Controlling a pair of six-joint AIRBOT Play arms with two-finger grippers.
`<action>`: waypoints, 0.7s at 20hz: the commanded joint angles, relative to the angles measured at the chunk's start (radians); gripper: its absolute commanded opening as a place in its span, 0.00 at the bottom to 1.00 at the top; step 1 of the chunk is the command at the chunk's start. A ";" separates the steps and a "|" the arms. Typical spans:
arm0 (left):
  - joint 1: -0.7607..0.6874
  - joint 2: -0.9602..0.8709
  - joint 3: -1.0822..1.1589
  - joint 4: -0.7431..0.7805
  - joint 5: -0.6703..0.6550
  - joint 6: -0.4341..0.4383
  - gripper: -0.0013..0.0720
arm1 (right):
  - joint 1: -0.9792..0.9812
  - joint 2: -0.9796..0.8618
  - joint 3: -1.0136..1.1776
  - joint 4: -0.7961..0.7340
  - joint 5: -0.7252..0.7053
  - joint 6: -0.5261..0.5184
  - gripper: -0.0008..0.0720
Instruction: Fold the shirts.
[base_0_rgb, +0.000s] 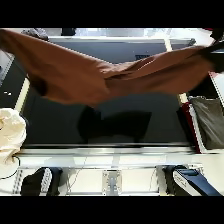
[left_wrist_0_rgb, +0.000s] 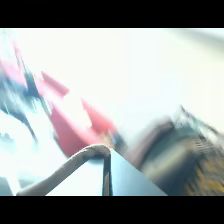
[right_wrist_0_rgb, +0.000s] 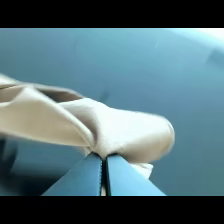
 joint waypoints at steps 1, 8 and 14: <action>0.100 0.146 0.066 0.057 0.103 0.001 0.03 | 0.000 0.159 0.094 -0.060 0.032 0.026 0.03; 0.120 -0.109 0.120 0.439 -0.238 -0.210 0.03 | 0.000 0.057 -0.055 -0.164 0.074 0.047 0.03; -0.186 -0.628 0.093 0.687 -0.051 -0.210 0.03 | 0.000 -0.335 -0.341 -0.067 -0.248 0.047 0.04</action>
